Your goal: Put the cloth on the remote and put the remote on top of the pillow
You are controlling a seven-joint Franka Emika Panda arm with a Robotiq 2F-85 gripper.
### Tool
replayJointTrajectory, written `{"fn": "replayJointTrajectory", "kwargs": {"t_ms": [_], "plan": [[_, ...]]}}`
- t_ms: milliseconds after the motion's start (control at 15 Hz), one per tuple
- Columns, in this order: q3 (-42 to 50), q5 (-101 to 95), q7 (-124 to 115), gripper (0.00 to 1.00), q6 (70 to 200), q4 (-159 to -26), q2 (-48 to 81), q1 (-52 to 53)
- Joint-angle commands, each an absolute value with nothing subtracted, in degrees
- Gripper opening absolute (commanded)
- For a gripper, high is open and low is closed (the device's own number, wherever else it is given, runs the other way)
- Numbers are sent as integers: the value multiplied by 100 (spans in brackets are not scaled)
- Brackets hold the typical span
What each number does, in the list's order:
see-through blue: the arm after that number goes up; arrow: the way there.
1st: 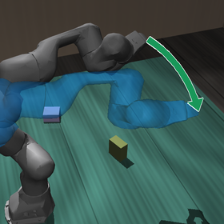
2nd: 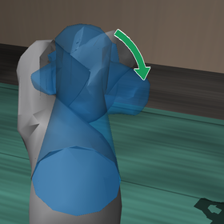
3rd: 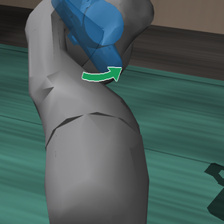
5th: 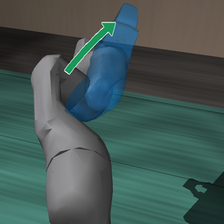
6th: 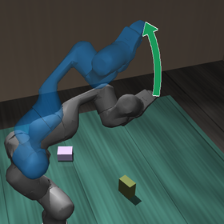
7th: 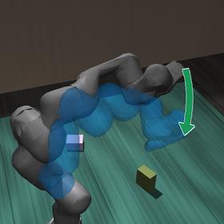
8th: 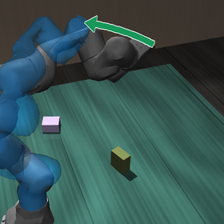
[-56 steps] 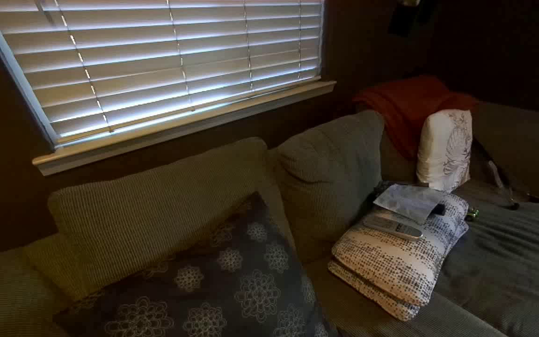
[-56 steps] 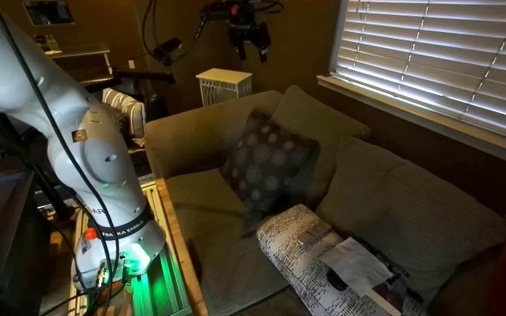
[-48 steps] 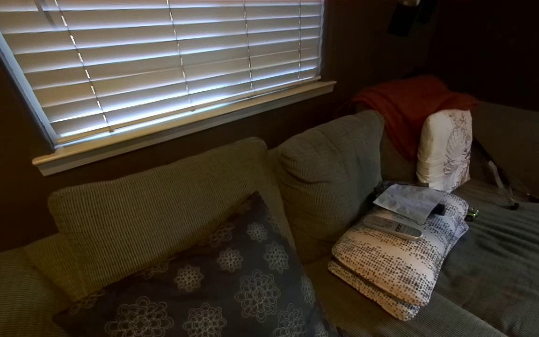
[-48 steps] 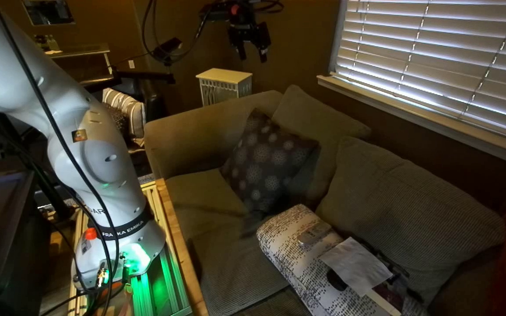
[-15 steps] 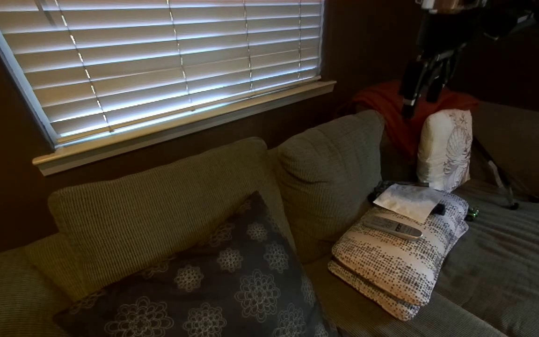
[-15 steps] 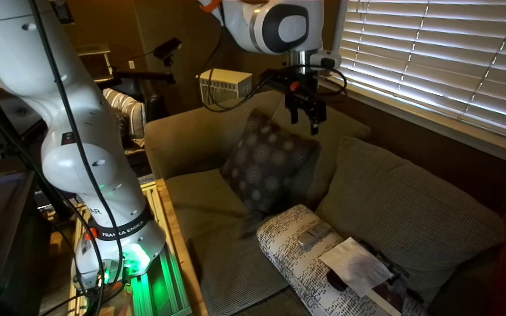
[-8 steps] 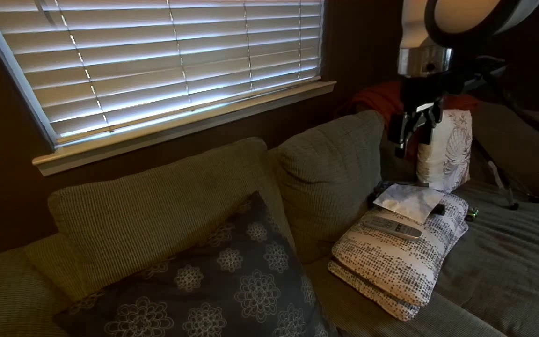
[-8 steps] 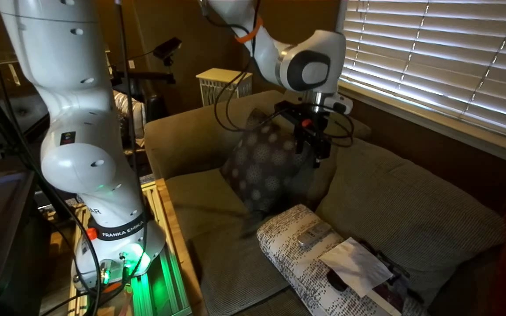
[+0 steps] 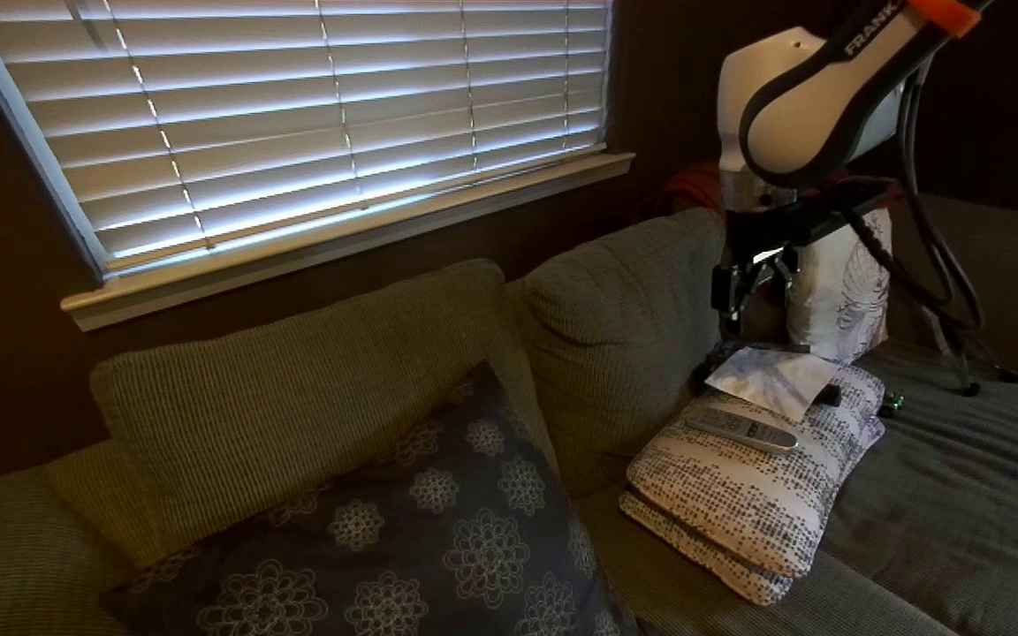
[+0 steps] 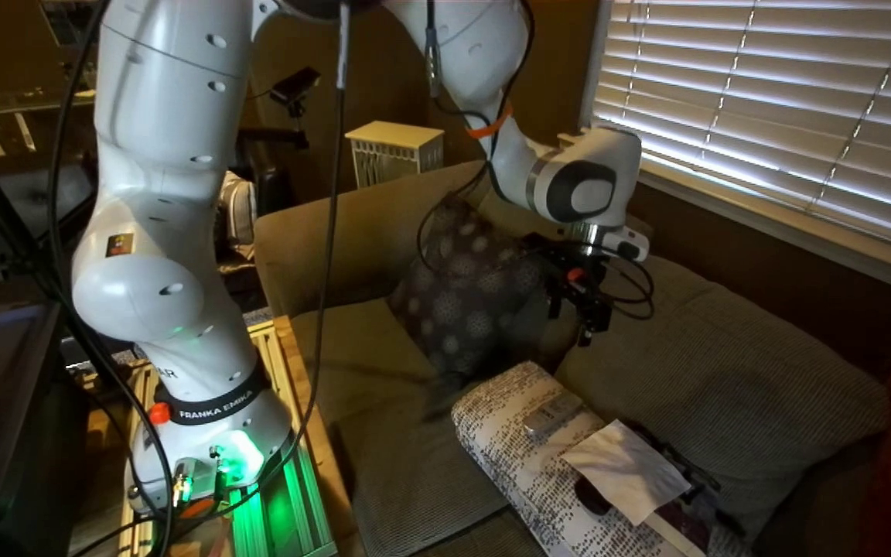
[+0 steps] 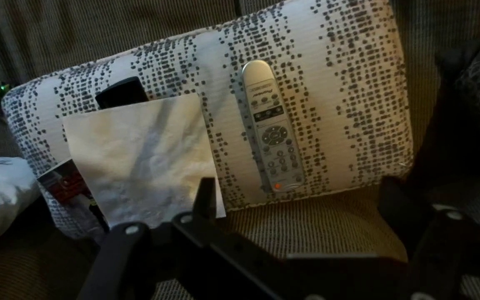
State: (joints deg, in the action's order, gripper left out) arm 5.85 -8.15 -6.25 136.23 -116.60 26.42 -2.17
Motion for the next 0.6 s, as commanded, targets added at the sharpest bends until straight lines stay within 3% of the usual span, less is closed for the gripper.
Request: {"fn": "replayJointTrajectory", "kwargs": {"t_ms": [0, 533], "plan": [[782, -1040, -570, 100, 13981, -11024, 3421, -258], [760, -762, -527, 100, 14053, -10860, 3676, -376]]}}
